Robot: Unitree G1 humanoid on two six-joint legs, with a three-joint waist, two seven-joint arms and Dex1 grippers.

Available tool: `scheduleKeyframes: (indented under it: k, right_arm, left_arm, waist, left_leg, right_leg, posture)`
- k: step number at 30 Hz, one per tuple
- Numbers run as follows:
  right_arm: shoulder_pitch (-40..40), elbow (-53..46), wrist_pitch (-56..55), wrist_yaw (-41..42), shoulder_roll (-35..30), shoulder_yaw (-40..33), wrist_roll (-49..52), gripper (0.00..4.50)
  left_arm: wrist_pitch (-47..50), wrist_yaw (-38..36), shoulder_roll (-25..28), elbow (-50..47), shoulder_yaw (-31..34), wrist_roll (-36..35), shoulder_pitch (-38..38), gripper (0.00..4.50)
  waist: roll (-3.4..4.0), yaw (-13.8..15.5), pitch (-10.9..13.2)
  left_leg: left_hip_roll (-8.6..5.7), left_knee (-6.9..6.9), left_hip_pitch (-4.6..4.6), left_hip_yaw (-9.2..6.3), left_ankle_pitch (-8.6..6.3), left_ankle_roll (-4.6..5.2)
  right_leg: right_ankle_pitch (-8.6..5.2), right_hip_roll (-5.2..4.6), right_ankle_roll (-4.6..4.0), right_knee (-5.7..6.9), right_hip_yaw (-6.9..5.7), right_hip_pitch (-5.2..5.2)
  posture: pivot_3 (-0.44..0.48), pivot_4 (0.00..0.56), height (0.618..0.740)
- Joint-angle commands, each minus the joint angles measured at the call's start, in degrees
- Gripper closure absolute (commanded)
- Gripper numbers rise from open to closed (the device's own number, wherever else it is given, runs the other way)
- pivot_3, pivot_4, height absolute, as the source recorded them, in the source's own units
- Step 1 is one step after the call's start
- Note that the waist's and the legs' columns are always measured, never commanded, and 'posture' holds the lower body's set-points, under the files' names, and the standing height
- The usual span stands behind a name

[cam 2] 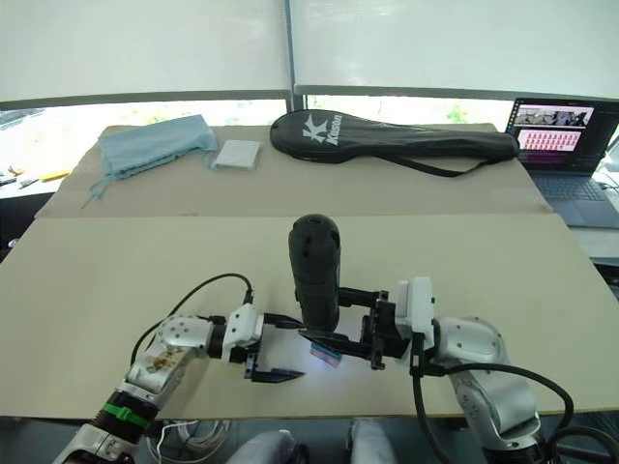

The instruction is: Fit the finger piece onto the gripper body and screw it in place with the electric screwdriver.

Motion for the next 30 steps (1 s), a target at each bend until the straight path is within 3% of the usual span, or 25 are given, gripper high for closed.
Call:
scheduleKeyframes:
  k: [1, 30]
  right_arm:
    - [-2.0, -0.5, -2.5, 0.2, 0.7, -0.1, 0.2, 2.59]
    - [-1.8, 1.9, -2.6, 1.1, -1.1, 0.3, -0.8, 2.59]
  left_arm:
    - [1.7, 1.2, -1.4, 1.1, -2.8, 1.5, -0.2, 0.03]
    - [2.1, 0.9, -1.7, 1.6, -4.2, 1.8, -0.9, 0.03]
  waist:
    - [0.0, 0.0, 0.0]
    - [0.02, 0.6, 0.0]
  left_leg:
    - [0.0, 0.0, 0.0, 0.0, 0.0, 0.0]
    - [-0.02, 0.09, 0.0, 0.0, 0.0, 0.01]
  right_leg:
    - [0.0, 0.0, 0.0, 0.0, 0.0, 0.0]
    - [0.02, 0.0, 0.03, 0.01, 0.01, 0.02]
  posture:
    - [0.0, 0.15, 0.74]
    - [0.0, 0.15, 0.74]
